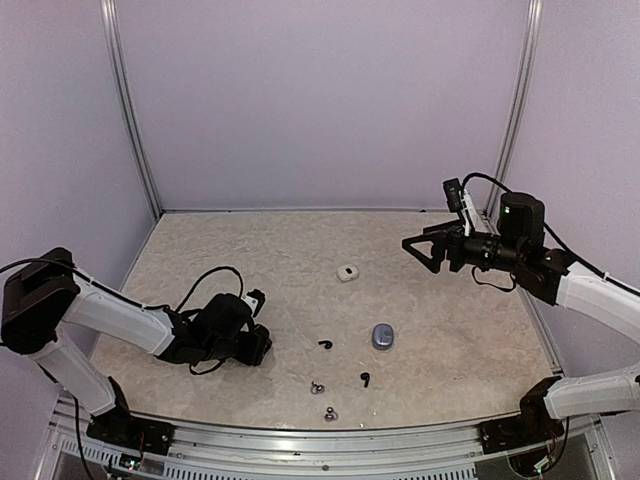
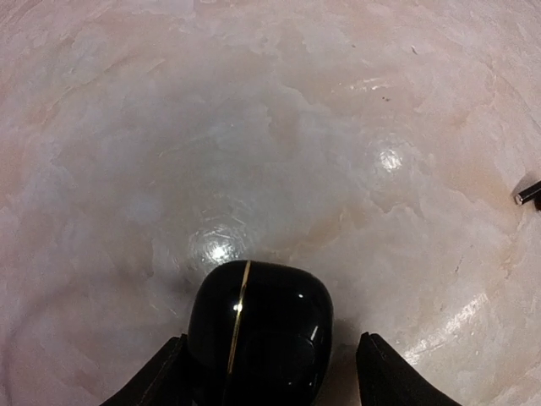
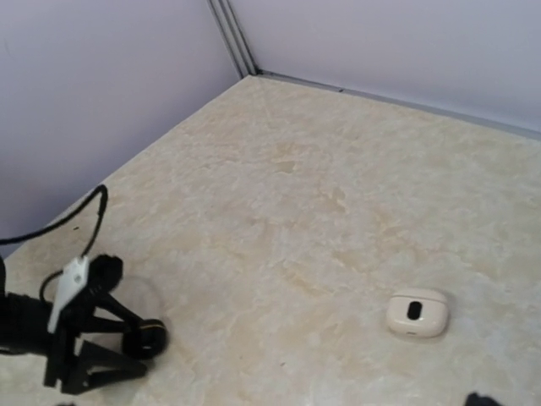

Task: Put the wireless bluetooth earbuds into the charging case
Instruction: Pick up the charging case from the center of the board, then pass from the left arm to the right

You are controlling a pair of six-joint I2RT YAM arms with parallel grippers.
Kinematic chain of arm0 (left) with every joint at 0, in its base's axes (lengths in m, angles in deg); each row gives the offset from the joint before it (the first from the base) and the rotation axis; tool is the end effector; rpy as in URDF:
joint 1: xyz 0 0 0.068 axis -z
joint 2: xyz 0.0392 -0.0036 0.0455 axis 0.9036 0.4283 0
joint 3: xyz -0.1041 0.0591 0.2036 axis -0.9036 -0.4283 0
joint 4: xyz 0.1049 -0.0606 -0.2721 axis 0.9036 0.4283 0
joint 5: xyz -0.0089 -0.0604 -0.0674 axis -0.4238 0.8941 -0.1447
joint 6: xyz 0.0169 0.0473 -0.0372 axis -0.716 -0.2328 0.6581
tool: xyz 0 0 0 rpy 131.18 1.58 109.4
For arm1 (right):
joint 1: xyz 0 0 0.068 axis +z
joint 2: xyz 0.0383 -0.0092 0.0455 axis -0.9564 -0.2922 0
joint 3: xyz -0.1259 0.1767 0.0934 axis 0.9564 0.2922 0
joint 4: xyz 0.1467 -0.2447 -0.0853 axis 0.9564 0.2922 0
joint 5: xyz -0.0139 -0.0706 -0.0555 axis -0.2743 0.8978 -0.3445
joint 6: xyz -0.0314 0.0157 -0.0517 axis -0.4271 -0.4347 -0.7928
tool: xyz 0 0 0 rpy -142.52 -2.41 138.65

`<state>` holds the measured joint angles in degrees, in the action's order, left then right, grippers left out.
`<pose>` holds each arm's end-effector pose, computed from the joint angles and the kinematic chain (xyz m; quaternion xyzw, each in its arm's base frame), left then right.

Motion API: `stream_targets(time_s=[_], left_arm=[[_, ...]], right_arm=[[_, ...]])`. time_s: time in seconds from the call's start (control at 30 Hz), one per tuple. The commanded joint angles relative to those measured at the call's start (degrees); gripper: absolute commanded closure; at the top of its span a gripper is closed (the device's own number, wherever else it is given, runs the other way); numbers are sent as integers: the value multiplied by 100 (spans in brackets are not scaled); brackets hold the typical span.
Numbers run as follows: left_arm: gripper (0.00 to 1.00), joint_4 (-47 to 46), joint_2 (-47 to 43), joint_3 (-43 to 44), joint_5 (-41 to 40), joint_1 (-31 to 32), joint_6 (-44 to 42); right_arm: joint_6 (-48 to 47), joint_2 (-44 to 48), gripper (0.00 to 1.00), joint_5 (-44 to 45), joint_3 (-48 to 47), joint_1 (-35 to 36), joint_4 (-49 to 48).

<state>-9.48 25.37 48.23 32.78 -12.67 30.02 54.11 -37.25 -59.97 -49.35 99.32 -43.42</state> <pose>0.1914 -0.2240 0.0365 0.2025 0.9080 -0.1030 0.3520 0.2715 0.1589 0.2582 -0.2164 0.7502 0.3895 0.4885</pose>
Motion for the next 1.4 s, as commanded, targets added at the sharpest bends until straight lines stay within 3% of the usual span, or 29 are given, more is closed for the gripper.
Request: stream_targets(time_s=[0.0,0.33,0.5,0.73,0.87,1.13,1.37], left_arm=[[38,205,506,127,52,400,-153],[53,-18,634,9,-467,774,-147],[58,-463,84,-48,-808,1207,-658],[59,-768,-947,238,-1347,1898,-1989],[59,-646,-1391,715,-1443,2185,-2987],[59,-461,-1153,1772,-1873,2762,-4208],[59,-483,-622,2299,-2188,3012,-4739]], right_arm=[[221,-219,0,-382,-223,-55,184],[114,107,1,-587,92,-60,-165],[-201,71,1,-1371,62,-56,72],[58,-381,11,-2351,90,22,289],[220,-434,14,-2465,103,301,326],[551,-628,20,-2192,-129,1030,464],[838,-910,27,-1999,-286,1654,283]])
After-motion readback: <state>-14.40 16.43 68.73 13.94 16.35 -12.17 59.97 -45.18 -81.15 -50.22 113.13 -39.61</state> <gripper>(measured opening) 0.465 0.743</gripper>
